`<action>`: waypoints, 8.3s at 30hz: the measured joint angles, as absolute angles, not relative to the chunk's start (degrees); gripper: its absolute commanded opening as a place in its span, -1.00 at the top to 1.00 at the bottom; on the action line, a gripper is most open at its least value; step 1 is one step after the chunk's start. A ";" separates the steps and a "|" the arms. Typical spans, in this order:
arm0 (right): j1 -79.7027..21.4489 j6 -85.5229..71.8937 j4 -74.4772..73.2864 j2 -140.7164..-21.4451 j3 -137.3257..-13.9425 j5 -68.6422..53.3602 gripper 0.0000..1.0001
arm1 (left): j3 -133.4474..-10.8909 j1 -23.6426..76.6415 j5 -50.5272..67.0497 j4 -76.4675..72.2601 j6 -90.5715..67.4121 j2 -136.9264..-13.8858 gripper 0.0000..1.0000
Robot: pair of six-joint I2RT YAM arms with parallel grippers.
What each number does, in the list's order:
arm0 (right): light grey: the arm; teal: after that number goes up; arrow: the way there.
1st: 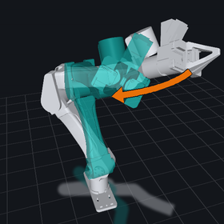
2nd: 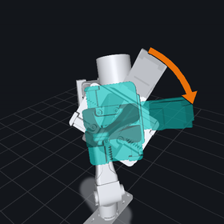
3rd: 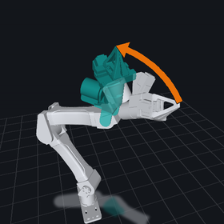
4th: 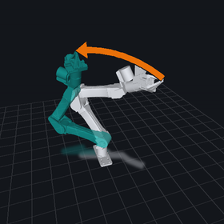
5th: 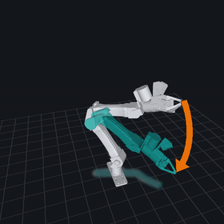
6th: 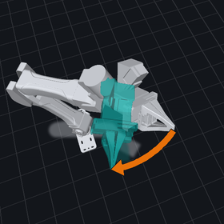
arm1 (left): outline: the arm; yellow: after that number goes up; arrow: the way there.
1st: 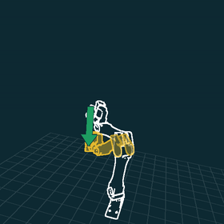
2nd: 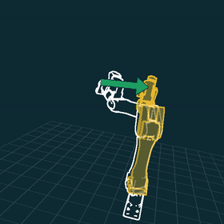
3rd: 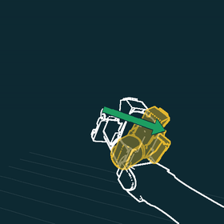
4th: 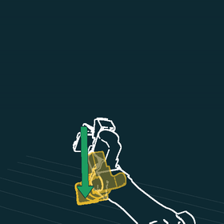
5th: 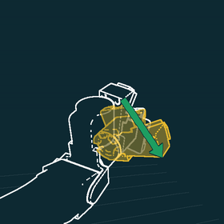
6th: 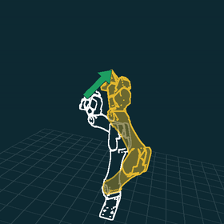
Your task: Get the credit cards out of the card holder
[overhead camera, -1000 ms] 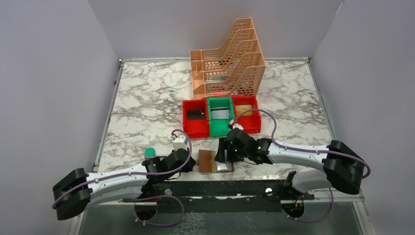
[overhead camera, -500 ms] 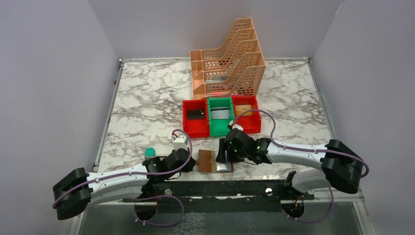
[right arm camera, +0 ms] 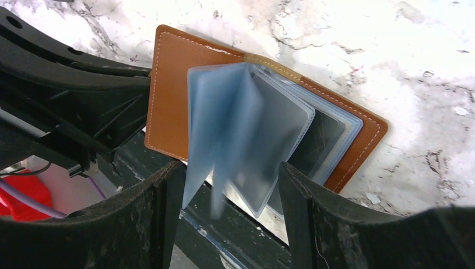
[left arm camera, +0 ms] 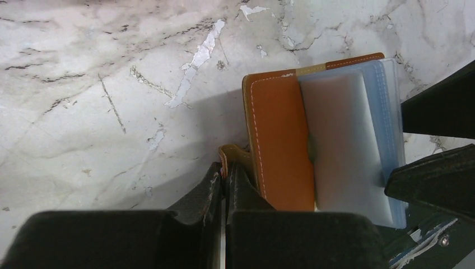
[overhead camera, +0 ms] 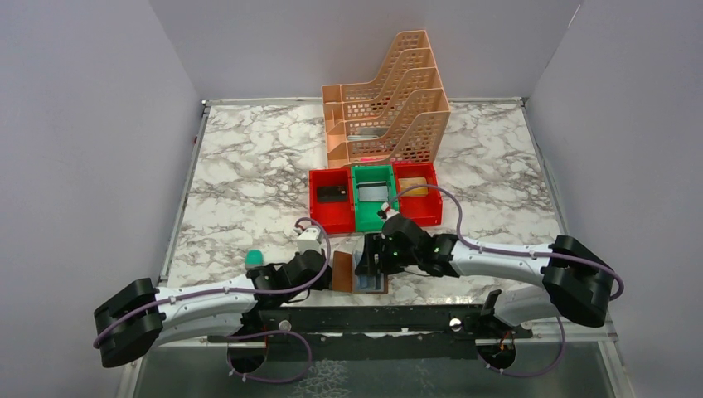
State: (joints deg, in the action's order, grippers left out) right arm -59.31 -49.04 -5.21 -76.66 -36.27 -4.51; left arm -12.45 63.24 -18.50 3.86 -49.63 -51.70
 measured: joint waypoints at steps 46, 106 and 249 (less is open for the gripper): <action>-59.31 -46.02 0.16 -83.07 -42.92 -15.14 -0.34 | -11.44 63.24 -17.12 -0.71 -50.19 -53.10 1.00; -59.31 -49.47 -5.69 -77.62 -38.30 -0.49 0.39 | -17.39 63.24 -14.98 -8.99 -52.36 -67.07 1.00; -59.31 -48.01 3.73 -88.88 -40.12 -13.50 0.09 | -18.39 63.24 -18.06 12.99 -50.22 -48.05 0.64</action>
